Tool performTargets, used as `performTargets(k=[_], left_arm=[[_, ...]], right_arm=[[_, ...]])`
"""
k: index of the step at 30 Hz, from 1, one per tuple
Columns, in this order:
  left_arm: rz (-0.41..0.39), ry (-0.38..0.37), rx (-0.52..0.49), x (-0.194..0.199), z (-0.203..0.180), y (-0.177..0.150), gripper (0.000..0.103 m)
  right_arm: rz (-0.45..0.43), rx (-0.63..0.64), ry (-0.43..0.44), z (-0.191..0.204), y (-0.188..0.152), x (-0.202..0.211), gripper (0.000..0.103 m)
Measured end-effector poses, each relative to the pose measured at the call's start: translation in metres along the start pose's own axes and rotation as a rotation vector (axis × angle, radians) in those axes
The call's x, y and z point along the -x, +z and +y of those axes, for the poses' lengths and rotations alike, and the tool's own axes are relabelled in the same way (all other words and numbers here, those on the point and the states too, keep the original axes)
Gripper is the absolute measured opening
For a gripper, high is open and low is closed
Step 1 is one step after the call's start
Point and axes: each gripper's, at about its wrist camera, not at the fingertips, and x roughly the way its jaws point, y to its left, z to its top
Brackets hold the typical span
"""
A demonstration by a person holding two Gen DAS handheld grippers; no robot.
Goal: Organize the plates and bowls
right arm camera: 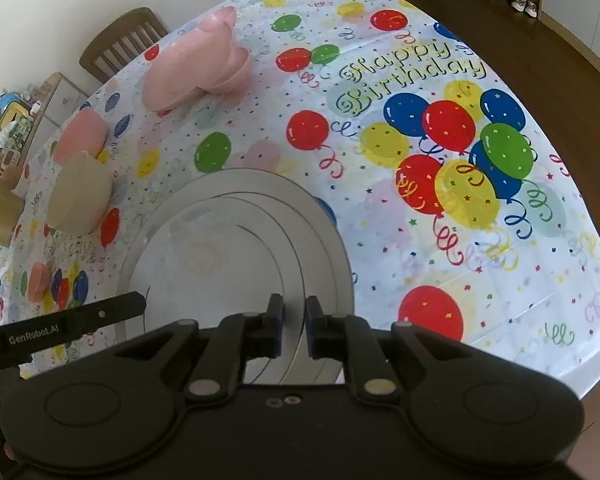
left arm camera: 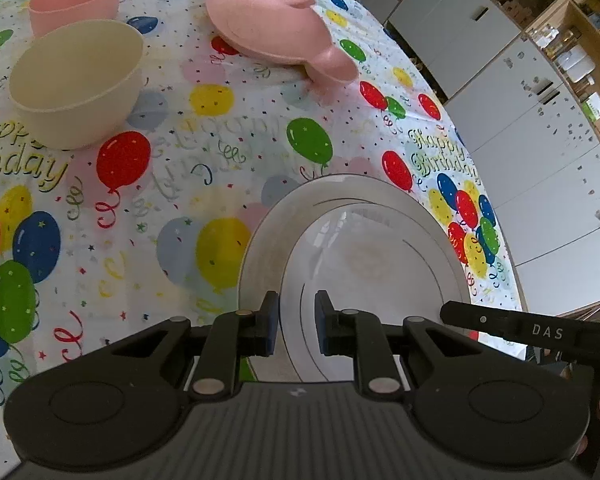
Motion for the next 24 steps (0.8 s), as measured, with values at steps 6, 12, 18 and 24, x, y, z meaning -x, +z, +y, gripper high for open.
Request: performTargets(k=[6, 12, 18, 24], left_arm=[[0.002, 0.013, 0.002, -0.006, -0.004, 0.0, 0.018], [0.018, 0.019, 0.01, -0.009, -0.001, 0.0, 0.018], [0.036, 0.01, 0.024, -0.011, 0.003, 0.0, 0.018], [0.052, 0.001, 0.031, -0.009, 0.007, 0.004, 0.018]], right_arm=[[0.029, -0.013, 0.018, -0.011, 0.003, -0.008, 0.011], [0.038, -0.004, 0.022, -0.01, 0.005, -0.011, 0.01], [0.042, -0.008, 0.028, -0.012, 0.007, -0.012, 0.009], [0.044, -0.014, 0.037, -0.014, 0.008, -0.014, 0.008]])
